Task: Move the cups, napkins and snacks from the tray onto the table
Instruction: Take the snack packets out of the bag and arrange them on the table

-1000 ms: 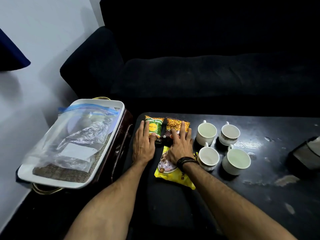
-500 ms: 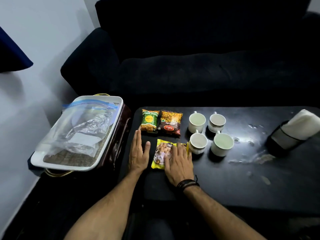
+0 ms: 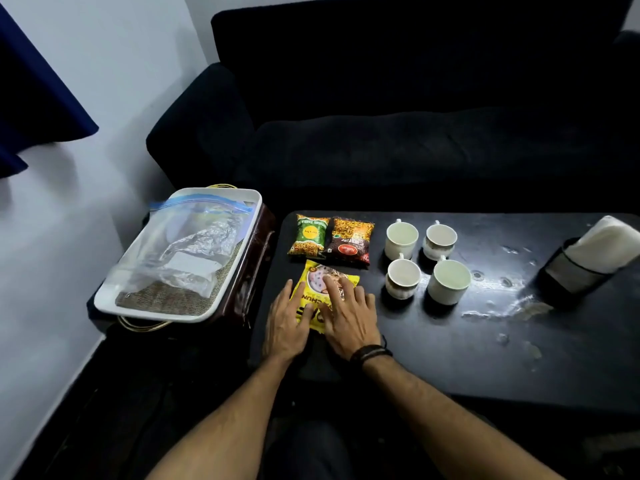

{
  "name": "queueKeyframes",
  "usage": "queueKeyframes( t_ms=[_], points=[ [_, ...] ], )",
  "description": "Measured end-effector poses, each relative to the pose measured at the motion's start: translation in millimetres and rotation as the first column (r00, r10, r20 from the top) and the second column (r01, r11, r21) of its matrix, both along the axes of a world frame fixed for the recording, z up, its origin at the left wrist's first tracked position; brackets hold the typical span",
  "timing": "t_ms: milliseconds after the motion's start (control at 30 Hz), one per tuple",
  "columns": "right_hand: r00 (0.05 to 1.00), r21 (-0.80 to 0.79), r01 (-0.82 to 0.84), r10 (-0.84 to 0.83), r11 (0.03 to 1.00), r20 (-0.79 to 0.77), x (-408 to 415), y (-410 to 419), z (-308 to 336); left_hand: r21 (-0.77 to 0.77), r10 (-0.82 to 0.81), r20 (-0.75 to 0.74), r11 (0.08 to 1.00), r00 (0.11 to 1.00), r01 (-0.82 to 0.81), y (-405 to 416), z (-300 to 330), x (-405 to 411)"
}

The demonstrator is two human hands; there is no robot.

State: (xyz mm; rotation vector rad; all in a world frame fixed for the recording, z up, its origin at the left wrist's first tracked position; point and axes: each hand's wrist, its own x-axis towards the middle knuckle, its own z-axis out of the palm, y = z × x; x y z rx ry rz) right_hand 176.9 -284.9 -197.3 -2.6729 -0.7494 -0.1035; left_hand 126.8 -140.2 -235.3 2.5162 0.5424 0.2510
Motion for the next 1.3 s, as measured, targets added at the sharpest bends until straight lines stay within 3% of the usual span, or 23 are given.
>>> queueKeyframes(
  t_ms=[67,167,300,400,533,633,700,800,900,1200,1300],
  points=[
    [0.993,-0.043,-0.111,0.109,0.993,-0.041,8,-14,-11,0.054,-0.028,-0.006,0.998,1.000,0.028,-1,-2,1],
    [0.963,-0.021,-0.190,0.182,0.982,-0.200,14,-23,-34,0.016,0.034,0.056,0.999,0.998,-0.035,-3,-2,-3],
    [0.943,0.035,-0.262,0.264,0.964,-0.205,28,-21,-41,0.037,0.080,0.176,0.995,0.981,-0.088,-7,-1,-7],
    [0.939,0.088,-0.264,0.277,0.961,-0.206,33,-22,-38,0.089,0.026,0.136,0.995,0.990,-0.038,-6,0,-7],
    [0.971,0.193,-0.176,0.202,0.965,-0.129,27,-22,-34,0.238,-0.101,0.062,0.968,0.993,0.084,-8,-1,-5],
    [0.993,0.223,-0.113,0.102,0.968,0.058,44,-4,-14,0.301,-0.110,0.009,0.948,0.994,0.102,-10,-2,-2],
    [0.995,0.154,-0.075,0.065,0.985,0.074,65,11,3,0.321,-0.098,-0.006,0.942,0.995,0.094,-10,-3,-1],
    [0.995,-0.051,0.001,-0.006,0.999,-0.102,98,24,15,0.309,-0.086,-0.018,0.947,0.996,0.088,-11,-5,-2],
    [0.982,-0.258,-0.035,-0.014,0.966,-0.187,117,25,12,0.294,-0.076,-0.022,0.953,0.997,0.079,-10,-5,0],
    [0.983,-0.286,-0.027,-0.027,0.958,-0.181,124,16,16,0.309,-0.075,-0.041,0.947,0.996,0.084,-10,-5,-1],
    [0.997,-0.254,-0.016,-0.002,0.967,-0.071,111,16,19,0.309,-0.074,-0.054,0.947,0.996,0.087,-10,-4,-1]
  ],
)
